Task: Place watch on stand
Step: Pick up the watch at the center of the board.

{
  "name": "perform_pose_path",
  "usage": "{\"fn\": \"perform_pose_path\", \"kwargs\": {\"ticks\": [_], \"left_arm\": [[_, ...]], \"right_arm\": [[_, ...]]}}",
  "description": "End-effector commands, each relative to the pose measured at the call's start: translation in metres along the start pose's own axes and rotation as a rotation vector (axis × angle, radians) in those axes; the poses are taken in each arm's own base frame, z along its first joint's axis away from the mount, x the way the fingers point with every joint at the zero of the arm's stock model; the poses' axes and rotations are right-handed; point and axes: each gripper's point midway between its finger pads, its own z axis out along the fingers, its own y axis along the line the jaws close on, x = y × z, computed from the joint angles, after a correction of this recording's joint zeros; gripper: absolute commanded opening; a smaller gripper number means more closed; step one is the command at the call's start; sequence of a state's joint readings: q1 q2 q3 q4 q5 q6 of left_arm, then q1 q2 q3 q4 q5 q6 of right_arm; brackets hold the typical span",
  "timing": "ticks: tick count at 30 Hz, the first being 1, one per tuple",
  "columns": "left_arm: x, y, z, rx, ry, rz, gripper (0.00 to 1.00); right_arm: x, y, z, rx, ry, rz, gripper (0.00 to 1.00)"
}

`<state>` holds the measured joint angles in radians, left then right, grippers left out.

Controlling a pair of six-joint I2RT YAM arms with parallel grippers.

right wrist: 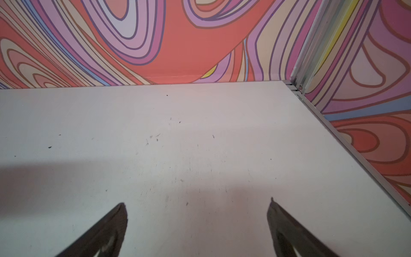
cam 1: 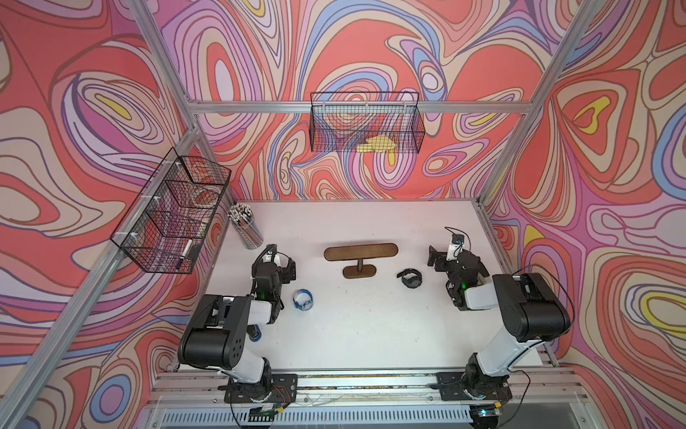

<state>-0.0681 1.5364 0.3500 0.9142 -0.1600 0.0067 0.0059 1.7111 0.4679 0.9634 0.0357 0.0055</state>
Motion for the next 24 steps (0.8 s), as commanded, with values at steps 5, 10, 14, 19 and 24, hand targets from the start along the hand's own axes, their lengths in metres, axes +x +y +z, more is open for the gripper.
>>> {"fn": "perform_pose_path", "kwargs": {"ticks": [5, 10, 14, 19, 24], "left_arm": [[-0.005, 0.001, 0.003, 0.0, -0.012, -0.003, 0.99], [-0.006, 0.001, 0.003, 0.0, -0.012, -0.003, 0.99], [-0.005, 0.001, 0.003, -0.002, -0.012, -0.004, 0.99], [-0.005, 0.001, 0.003, -0.002, -0.012, -0.004, 0.99], [-0.014, 0.008, -0.008, -0.027, -0.054, -0.022, 0.97]], "right_arm": [[0.001, 0.0, 0.0, -0.004, 0.008, 0.006, 0.99], [0.001, 0.001, 0.0, -0.005, 0.009, 0.006, 0.99], [0.001, 0.0, 0.001, -0.009, 0.011, 0.011, 0.98], [0.0, -0.001, 0.0, -0.001, 0.003, 0.007, 0.99], [-0.025, -0.012, -0.013, 0.062, -0.022, 0.023, 0.99]]}}
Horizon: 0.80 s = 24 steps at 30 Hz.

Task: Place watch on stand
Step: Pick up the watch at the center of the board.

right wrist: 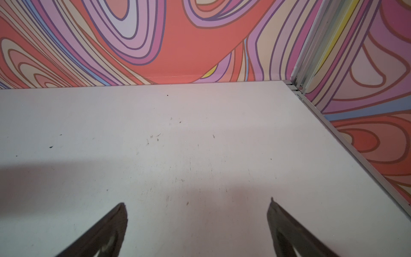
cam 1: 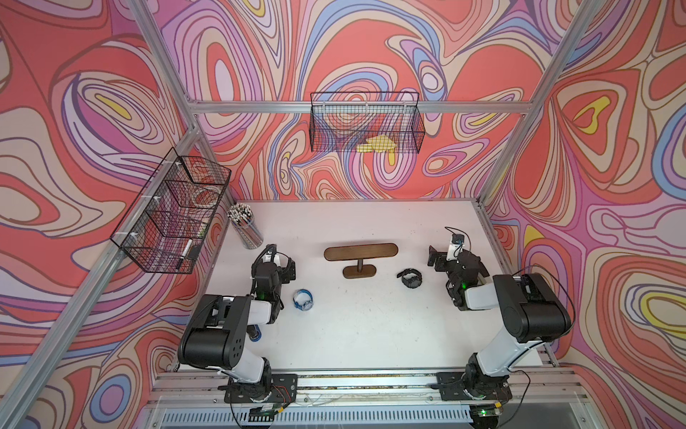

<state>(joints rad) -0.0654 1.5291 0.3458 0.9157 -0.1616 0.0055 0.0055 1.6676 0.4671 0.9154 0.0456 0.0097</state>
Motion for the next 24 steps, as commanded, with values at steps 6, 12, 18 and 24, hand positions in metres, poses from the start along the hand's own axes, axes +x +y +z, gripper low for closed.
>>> {"fn": "perform_pose_path", "kwargs": {"ticks": [6, 12, 18, 24], "left_arm": [[-0.05, 0.033, -0.038, -0.159, -0.028, -0.119, 0.93], [-0.089, 0.022, -0.067, -0.059, 0.02, -0.215, 0.75], [-0.092, -0.012, -0.09, 0.081, 0.146, -0.227, 0.65], [-0.077, -0.044, -0.114, 0.195, 0.338, -0.224, 0.53]], "right_arm": [[-0.054, -0.036, -0.029, 0.211, 0.12, 0.099, 0.99], [-0.065, -0.023, -0.05, 0.149, 0.211, 0.214, 0.98], [-0.073, 0.005, -0.064, 0.019, 0.275, 0.333, 0.99], [-0.088, 0.05, -0.077, -0.125, 0.308, 0.349, 0.99]]}}
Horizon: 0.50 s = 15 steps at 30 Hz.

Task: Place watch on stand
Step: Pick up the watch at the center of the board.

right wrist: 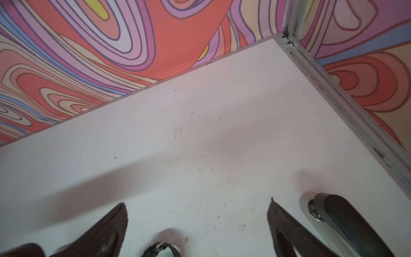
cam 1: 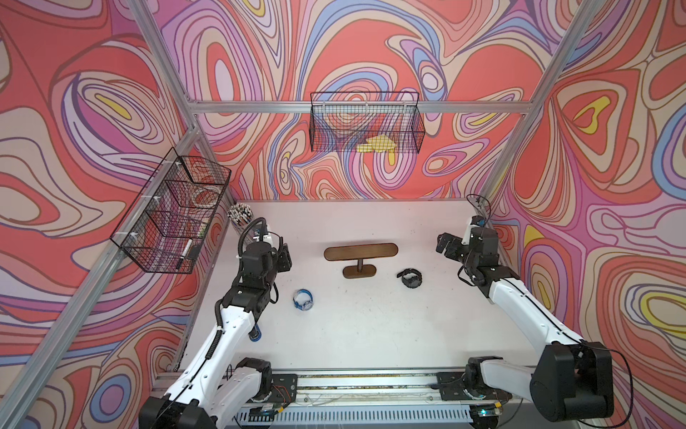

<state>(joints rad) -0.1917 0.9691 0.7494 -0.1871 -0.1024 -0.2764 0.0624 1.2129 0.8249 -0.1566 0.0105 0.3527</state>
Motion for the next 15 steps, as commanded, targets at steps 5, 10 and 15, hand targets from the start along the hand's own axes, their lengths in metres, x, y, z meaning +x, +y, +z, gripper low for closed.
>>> {"fn": "perform_pose_path", "kwargs": {"ticks": [5, 10, 15], "left_arm": [[0.059, -0.021, -0.019, 0.062, 0.325, -0.034, 0.48], [0.089, -0.033, -0.019, 0.078, 0.436, -0.01, 0.45], [0.117, -0.043, -0.017, 0.046, 0.546, 0.068, 0.45]], "right_arm": [[0.02, 0.07, -0.017, -0.202, 0.113, 0.03, 0.98], [0.038, 0.117, -0.023, -0.331, 0.168, 0.021, 0.98], [0.044, 0.156, -0.04, -0.424, 0.194, 0.003, 0.98]]}}
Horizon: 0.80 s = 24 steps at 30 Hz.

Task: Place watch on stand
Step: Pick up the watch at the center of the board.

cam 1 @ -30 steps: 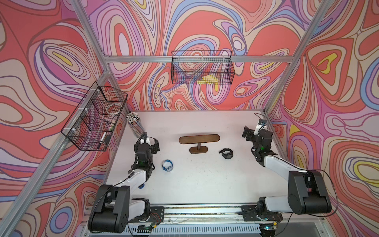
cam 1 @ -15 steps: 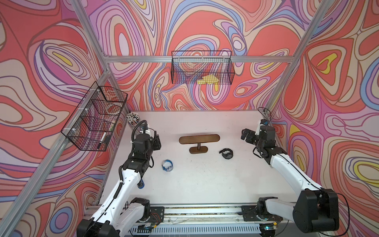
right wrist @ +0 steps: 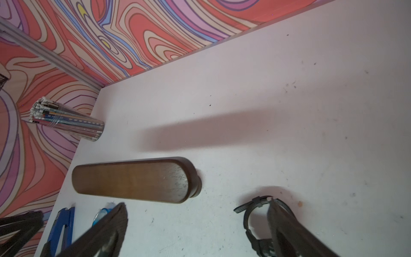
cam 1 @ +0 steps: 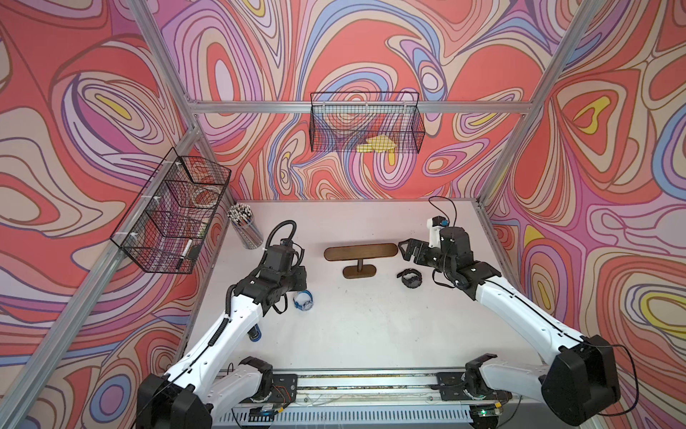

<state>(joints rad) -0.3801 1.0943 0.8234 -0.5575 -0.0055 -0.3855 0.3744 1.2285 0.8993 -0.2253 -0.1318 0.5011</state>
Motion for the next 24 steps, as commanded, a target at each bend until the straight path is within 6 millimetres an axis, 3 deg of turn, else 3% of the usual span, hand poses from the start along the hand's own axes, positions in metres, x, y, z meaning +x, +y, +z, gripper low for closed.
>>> {"fn": "perform_pose_path", "kwargs": {"ticks": [1, 8, 17, 24], "left_arm": [[0.022, 0.001, 0.003, -0.058, 0.111, 0.01, 0.44], [0.05, -0.002, 0.014, -0.084, 0.238, 0.06, 0.44], [0.06, 0.001, 0.025, -0.123, 0.305, 0.068, 0.44], [0.063, 0.002, 0.041, -0.153, 0.322, 0.05, 0.44]], "right_arm": [[-0.001, 0.031, -0.005, -0.075, 0.007, 0.02, 0.98], [0.028, 0.062, -0.009, -0.144, 0.057, 0.081, 0.99], [0.075, 0.087, -0.004, -0.183, 0.139, 0.083, 0.98], [0.092, 0.102, -0.009, -0.207, 0.171, 0.052, 0.98]]}}
